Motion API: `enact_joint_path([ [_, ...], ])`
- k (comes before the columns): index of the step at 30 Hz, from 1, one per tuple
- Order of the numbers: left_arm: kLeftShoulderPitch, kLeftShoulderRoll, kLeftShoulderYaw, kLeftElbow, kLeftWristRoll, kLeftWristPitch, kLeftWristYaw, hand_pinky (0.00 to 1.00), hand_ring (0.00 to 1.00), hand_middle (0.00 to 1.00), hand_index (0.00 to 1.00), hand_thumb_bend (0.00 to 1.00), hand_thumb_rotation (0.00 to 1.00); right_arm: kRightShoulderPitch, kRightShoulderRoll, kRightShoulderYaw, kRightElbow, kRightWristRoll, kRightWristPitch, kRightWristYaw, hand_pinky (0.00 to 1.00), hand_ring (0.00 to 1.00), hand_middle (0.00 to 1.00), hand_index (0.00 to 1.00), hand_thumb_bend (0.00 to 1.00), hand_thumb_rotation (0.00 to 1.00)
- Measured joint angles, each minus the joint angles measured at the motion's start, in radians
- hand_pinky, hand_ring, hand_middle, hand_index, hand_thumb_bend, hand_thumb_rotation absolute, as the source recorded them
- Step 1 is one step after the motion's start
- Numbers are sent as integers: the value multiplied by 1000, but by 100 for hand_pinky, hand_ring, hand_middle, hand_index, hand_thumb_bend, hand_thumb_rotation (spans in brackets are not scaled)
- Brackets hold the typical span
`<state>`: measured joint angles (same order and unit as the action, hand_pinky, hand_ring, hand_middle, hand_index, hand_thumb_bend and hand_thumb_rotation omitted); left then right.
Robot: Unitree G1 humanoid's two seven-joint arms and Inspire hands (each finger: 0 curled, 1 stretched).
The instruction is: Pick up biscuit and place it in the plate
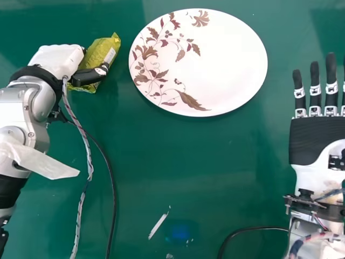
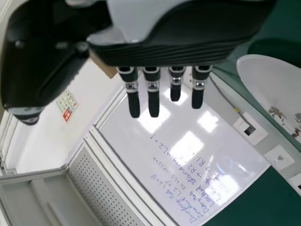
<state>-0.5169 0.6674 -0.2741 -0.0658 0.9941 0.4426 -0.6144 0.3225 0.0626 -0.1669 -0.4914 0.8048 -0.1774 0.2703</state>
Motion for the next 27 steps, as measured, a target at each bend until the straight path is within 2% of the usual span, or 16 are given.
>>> enact_joint_path([
  [4,13,1,21,-21,-23,0,7,7,15,46,48,52,0,-1,0,4,0,-12,-1,-1,88,93,90,86,96,49],
  [15,60,8,51,-91,-34,17,-2,6,13,47,48,52,0,-6,-1,24,0,-82,-2,-32,83,90,88,84,93,50],
  [22,76,-3,58,-89,-35,21,47,5,12,47,47,52,0,-10,-2,35,0,-112,-2,-54,77,84,83,81,91,48],
  [27,107,-30,69,-89,-36,18,130,6,12,47,47,52,0,-15,-3,37,0,-114,-2,-63,70,78,78,78,90,48],
])
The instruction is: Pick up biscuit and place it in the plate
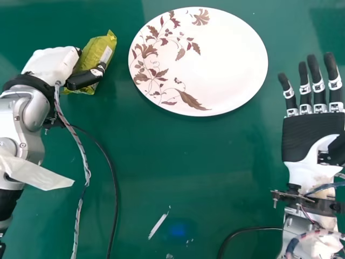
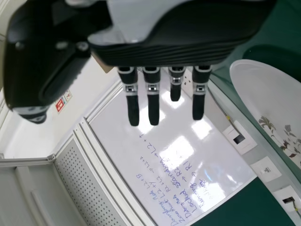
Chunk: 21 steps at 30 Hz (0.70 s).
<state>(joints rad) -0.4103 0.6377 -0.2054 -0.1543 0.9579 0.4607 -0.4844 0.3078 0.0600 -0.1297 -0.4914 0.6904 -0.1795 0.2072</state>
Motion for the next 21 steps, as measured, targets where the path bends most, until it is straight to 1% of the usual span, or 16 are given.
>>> enact_joint_path([
  [3,8,-5,13,-3,-11,-5,35,6,13,47,47,52,0,-4,-1,2,1,0,0,0,67,76,77,77,90,49],
  [8,28,-9,27,-25,-29,-8,53,6,13,47,47,52,0,-9,-1,3,3,0,0,0,69,79,78,77,90,48],
  [11,36,-10,28,-44,-36,-7,51,6,13,47,47,52,0,-9,-1,3,3,0,0,0,70,81,79,79,89,48],
  [14,40,-11,29,-74,-36,2,36,6,13,47,47,52,0,-9,-1,2,4,0,0,0,70,82,80,80,89,50],
  [21,42,-11,42,-154,-36,12,0,6,13,47,47,52,0,-9,-1,2,6,-7,0,0,72,81,80,81,91,50],
])
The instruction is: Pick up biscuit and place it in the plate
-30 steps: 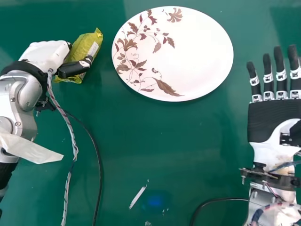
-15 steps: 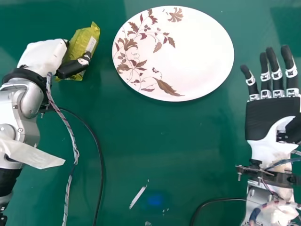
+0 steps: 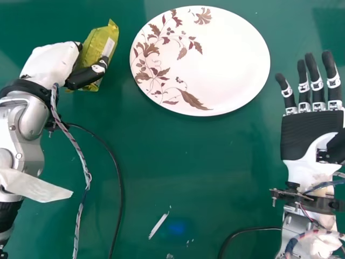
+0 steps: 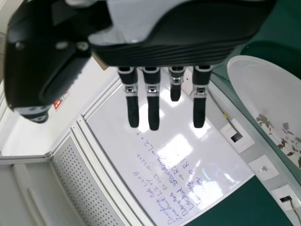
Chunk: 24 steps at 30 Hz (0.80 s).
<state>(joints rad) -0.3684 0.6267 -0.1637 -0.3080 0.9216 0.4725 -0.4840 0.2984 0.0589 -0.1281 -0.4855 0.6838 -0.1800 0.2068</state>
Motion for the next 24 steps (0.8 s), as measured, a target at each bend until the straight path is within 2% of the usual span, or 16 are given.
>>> enact_joint_path([
  [9,7,0,37,-73,-15,7,-19,6,13,47,47,52,0,-1,0,-3,12,6,-4,4,72,81,79,81,94,50],
  [19,21,-10,73,-116,-69,-14,-17,6,13,47,47,52,0,-3,0,-4,21,13,-11,5,78,82,79,81,95,49],
  [24,27,-18,78,-133,-69,-17,-14,6,13,47,47,52,0,-3,0,-3,24,12,-13,6,77,81,78,81,94,47],
])
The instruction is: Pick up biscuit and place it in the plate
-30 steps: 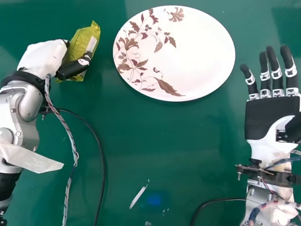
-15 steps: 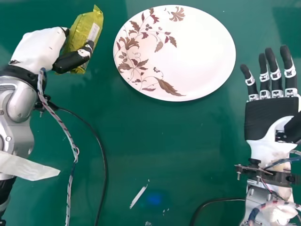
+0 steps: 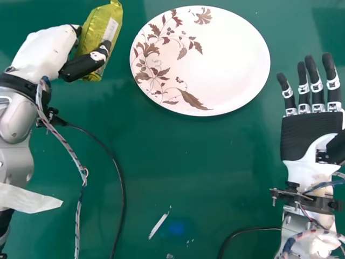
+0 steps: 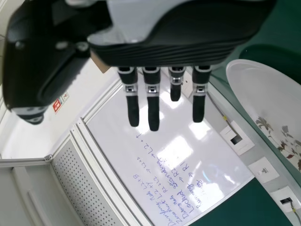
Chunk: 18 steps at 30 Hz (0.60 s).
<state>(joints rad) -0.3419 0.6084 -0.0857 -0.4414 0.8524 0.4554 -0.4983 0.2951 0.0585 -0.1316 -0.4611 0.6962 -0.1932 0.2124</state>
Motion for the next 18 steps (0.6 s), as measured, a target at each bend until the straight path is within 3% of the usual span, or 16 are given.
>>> enact_joint_path([
  [14,8,-61,33,-56,-60,-55,77,6,13,47,47,52,0,1,0,-2,3,-3,-3,5,67,75,75,80,93,43],
  [18,8,-76,37,-56,-80,-70,99,7,13,47,47,52,0,1,0,-3,3,-2,-3,6,73,79,78,80,93,43],
])
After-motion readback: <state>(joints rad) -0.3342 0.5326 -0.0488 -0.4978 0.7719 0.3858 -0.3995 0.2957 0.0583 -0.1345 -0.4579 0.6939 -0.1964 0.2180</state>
